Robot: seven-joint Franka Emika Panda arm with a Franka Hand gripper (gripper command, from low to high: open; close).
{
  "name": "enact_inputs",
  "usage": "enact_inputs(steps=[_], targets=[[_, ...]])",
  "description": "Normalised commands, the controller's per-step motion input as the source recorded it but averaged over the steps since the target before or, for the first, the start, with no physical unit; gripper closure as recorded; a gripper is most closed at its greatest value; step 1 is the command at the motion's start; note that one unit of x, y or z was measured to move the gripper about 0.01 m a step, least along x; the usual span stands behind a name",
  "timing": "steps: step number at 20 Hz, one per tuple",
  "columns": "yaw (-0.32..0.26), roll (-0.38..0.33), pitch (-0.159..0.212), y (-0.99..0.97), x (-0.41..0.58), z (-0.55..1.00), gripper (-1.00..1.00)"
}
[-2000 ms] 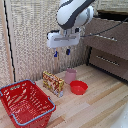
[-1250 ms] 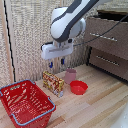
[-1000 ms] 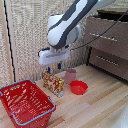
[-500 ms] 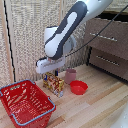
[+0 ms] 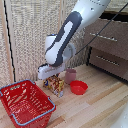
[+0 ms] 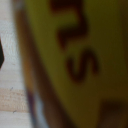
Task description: Meticulously direct the gripper system near the nourishment stick. Grapple the nourishment stick firmly with the gripper system. Progress with the gripper system grasping the stick toward the storage box. Tenderly permit the nourishment stick to descend into the box.
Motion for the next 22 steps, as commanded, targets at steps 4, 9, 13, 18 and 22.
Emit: enact_inputs(steps=[4,9,13,18,22], targets=[[0.0,-0.001,0.0,0.04,0.034,0.0,1.0],[-0.022,0.0,-0.004,0.03,0.101,0.07,1.0],[-0.037,0.0,0.043,0.03,0.27,0.46,1.0],[-0.011,0.001,0.109,0.01,0.371,0.92,1.0],[0.0,0.0,0.101,0.03,0.451,1.0,1.0]])
